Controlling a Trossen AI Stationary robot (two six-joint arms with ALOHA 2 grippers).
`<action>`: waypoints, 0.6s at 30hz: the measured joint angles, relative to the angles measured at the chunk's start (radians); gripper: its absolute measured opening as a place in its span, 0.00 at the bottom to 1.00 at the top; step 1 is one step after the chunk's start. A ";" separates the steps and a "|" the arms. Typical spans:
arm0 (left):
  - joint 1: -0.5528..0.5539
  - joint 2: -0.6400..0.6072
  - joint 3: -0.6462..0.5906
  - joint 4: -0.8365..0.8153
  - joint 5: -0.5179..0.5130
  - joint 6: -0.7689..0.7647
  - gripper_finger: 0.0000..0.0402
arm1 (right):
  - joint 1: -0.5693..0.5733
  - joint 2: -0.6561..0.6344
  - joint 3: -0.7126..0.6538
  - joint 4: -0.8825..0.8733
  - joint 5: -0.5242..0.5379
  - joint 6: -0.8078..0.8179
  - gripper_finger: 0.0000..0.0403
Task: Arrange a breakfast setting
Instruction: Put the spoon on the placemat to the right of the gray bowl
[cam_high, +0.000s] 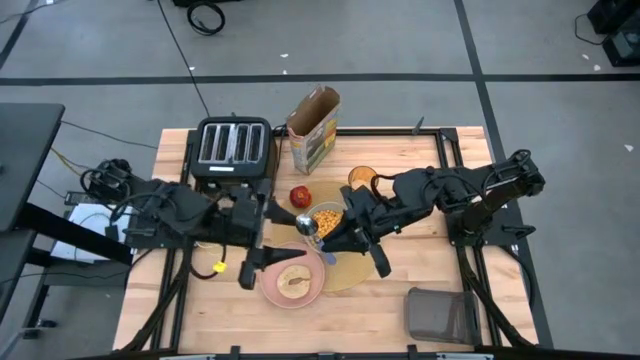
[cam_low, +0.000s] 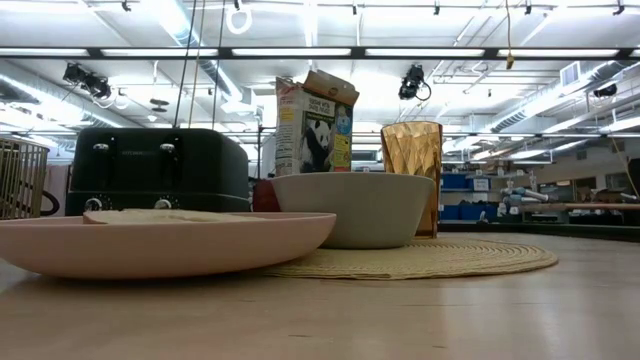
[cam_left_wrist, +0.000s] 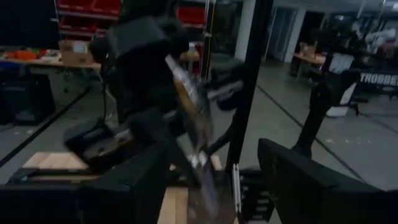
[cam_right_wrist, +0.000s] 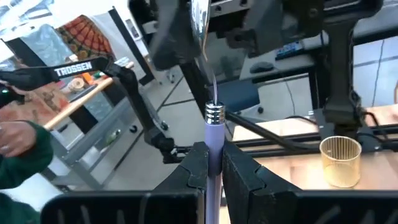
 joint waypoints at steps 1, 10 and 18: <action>0.003 0.005 0.000 0.021 0.003 0.002 0.63 | 0.000 0.000 0.000 -0.001 0.005 -0.006 0.07; 0.065 0.035 0.000 0.104 0.006 -0.052 0.55 | 0.001 0.000 0.000 -0.001 0.123 -0.068 0.07; 0.075 0.034 0.000 0.103 0.003 -0.061 0.12 | 0.002 0.000 0.000 -0.003 0.178 -0.097 0.10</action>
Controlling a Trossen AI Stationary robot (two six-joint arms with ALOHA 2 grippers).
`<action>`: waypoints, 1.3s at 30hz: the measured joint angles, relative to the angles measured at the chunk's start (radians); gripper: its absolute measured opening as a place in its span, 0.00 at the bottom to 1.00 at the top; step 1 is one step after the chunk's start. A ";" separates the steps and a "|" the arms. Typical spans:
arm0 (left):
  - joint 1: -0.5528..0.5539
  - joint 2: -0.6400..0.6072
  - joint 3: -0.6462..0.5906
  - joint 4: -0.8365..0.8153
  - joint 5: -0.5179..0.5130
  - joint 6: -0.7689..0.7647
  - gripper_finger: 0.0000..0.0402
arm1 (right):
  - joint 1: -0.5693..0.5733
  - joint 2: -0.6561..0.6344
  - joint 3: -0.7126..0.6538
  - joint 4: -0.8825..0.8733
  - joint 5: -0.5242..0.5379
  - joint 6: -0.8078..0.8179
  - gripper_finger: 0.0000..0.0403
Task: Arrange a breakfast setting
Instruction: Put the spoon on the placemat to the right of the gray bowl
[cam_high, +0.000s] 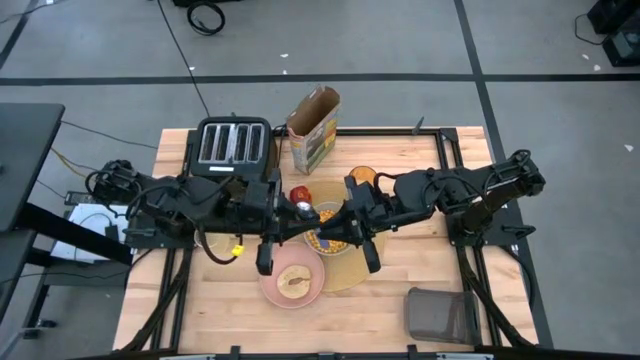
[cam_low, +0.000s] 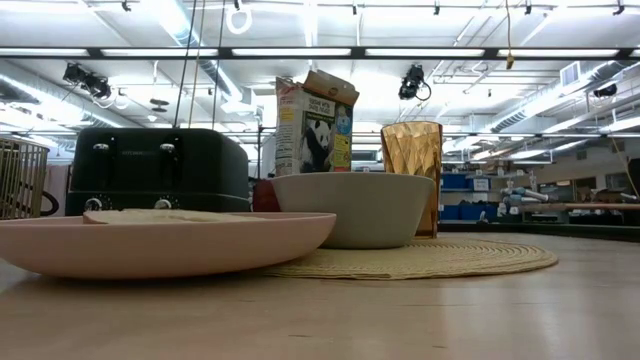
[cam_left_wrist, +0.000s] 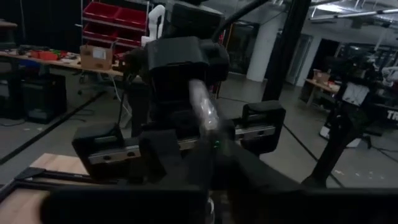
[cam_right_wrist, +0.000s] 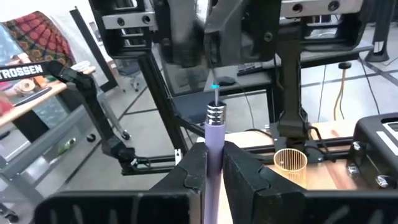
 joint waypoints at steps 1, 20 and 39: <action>0.000 0.000 0.000 -0.001 -0.004 0.006 0.07 | 0.000 0.000 0.000 0.000 0.001 0.001 0.11; -0.048 0.005 0.000 0.091 -0.058 0.235 0.05 | 0.099 -0.040 0.000 -0.121 0.176 -0.025 0.58; -0.018 0.051 0.000 0.234 -0.053 0.319 0.05 | 0.171 -0.003 0.000 -0.151 0.472 0.028 0.28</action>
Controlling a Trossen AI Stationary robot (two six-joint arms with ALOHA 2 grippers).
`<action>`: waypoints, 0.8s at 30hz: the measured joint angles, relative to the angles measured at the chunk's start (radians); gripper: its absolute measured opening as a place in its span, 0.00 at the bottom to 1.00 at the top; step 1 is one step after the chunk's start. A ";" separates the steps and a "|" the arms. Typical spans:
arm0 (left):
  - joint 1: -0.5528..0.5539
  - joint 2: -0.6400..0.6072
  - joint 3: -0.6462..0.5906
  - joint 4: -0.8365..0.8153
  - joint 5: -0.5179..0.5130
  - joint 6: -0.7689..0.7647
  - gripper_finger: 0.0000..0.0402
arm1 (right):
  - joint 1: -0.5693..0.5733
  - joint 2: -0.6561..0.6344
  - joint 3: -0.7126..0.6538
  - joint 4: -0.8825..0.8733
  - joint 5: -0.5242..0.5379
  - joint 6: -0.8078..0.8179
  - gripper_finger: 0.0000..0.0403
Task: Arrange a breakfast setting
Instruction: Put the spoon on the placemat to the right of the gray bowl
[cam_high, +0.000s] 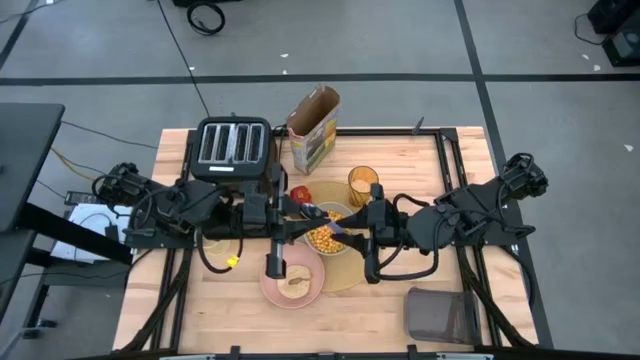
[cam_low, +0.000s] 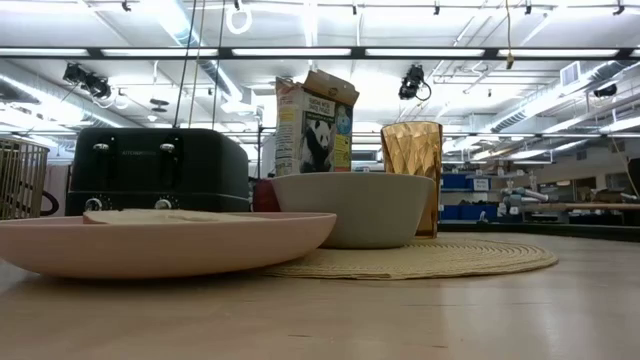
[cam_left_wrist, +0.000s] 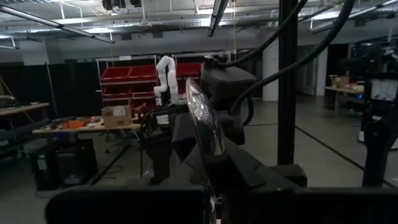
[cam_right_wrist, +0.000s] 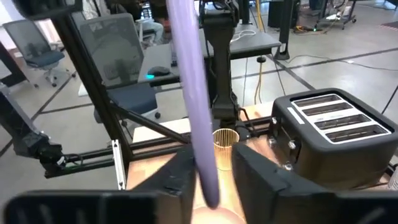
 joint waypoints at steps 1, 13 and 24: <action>0.000 0.000 0.000 -0.001 -0.001 0.002 0.05 | 0.000 0.000 0.000 0.002 -0.001 0.000 0.25; -0.005 -0.022 0.000 -0.189 -0.052 -0.058 0.27 | 0.046 0.000 0.000 -0.149 0.035 0.164 0.08; -0.063 -0.220 0.000 -0.920 -0.172 -0.410 0.60 | 0.162 0.047 0.000 -0.719 -0.129 0.875 0.08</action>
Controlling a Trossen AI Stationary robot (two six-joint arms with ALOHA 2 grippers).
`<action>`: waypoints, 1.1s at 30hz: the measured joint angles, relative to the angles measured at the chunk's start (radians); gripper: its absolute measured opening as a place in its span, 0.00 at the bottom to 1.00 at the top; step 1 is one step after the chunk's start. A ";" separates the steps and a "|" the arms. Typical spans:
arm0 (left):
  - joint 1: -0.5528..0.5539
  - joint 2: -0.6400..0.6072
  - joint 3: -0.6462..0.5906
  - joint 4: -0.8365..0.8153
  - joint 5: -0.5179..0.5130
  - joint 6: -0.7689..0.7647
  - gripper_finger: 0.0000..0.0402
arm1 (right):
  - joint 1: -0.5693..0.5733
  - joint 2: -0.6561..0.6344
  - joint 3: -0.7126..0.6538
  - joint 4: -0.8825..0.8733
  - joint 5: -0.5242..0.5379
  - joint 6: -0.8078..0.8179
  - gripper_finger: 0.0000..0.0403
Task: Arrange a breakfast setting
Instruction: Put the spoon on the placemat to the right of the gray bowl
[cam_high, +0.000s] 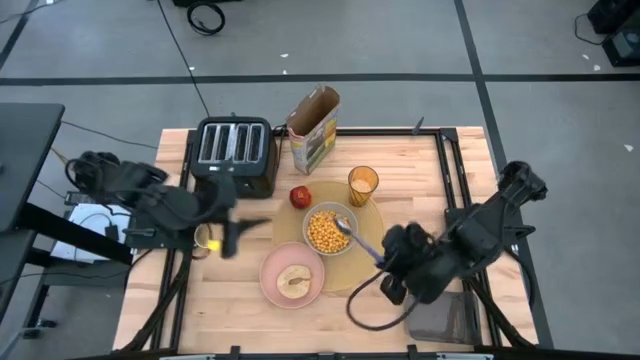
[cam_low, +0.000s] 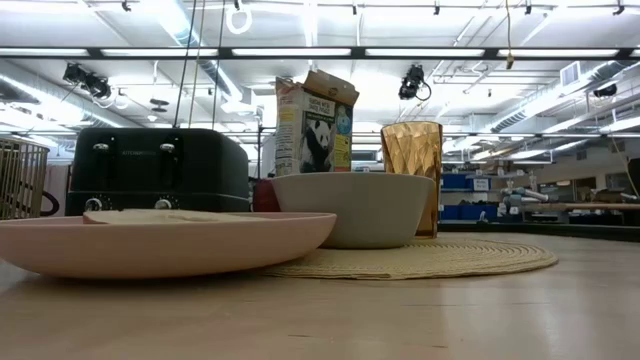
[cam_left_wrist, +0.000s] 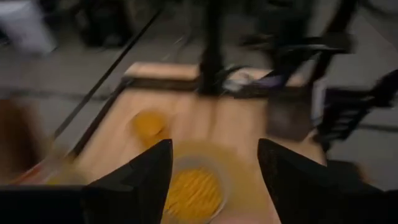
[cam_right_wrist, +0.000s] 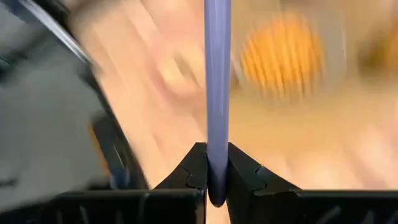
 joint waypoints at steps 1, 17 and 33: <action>-0.008 -0.023 0.000 -0.070 -0.028 -0.034 0.60 | 0.001 0.022 0.000 -0.056 -0.075 0.083 0.08; -0.067 -0.198 0.000 -0.417 -0.132 -0.109 0.57 | -0.216 0.397 -0.064 -0.331 -0.838 0.437 0.08; -0.078 -0.202 0.000 -0.474 -0.027 -0.117 0.57 | -0.420 0.400 -0.296 -0.288 -0.688 0.266 0.08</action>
